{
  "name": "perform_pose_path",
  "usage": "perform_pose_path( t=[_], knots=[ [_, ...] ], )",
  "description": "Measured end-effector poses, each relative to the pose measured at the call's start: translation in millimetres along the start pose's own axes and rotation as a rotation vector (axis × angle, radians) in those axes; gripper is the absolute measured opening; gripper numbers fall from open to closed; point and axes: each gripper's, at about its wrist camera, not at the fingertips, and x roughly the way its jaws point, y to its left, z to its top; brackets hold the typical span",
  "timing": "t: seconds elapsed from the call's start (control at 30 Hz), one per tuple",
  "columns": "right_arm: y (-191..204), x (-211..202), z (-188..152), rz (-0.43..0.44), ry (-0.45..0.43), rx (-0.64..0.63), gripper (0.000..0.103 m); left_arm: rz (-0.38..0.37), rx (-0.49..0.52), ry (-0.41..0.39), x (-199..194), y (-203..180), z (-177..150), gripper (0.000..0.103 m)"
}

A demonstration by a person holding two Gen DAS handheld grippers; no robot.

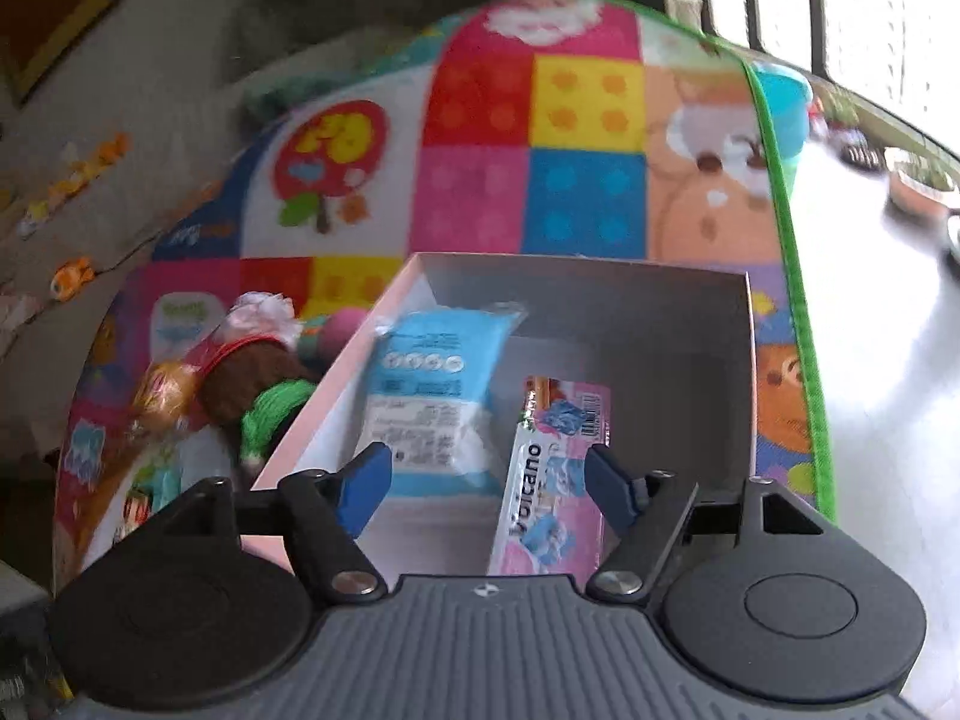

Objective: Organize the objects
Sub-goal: 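Lower the Volcano box into the pink box and open the right gripper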

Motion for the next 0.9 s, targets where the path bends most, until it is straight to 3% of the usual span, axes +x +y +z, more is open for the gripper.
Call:
perform_pose_path(
  t=[0.07,0.13,0.2,0.23,0.27,0.43,0.5,0.6,0.63,0.7,0.73,0.9],
  knots=[
    [-1,-2,-3,-0.043,-0.013,-0.013,0.072,-0.003,-0.007,-0.006,2,-5,2,0.054],
    [-11,5,-3,-0.022,0.015,0.049,0.072,-0.005,-0.009,-0.013,4,-10,3,0.054],
    [-15,13,-3,0.0,0.026,0.098,0.079,-0.007,-0.011,-0.009,4,-13,3,0.054],
    [-12,14,-4,0.011,0.026,0.086,0.088,-0.002,-0.005,-0.004,4,-14,3,0.054],
    [-9,15,-4,0.028,0.03,0.087,0.093,0.004,0.003,0.001,4,-15,2,0.054],
    [-3,12,-7,0.177,0.032,0.108,0.093,0.049,-0.001,0.009,3,-15,5,0.054],
    [0,2,-12,0.145,-0.036,0.069,0.093,0.057,-0.004,0.008,4,-16,8,0.054],
    [9,-3,-15,0.001,-0.089,-0.052,0.092,0.068,0.001,0.01,9,-22,15,0.054],
    [9,-1,-14,-0.028,-0.084,-0.063,0.09,0.068,-0.002,0.009,11,-25,17,0.054],
    [5,12,-6,-0.05,-0.029,-0.057,0.067,0.059,-0.007,0.001,12,-31,20,0.054],
    [2,22,-2,-0.052,0.015,-0.058,0.051,0.05,-0.006,-0.005,12,-34,20,0.054],
    [-9,43,9,-0.134,0.076,-0.029,0.042,0.036,0.017,0.003,7,-35,10,0.054]
  ],
)
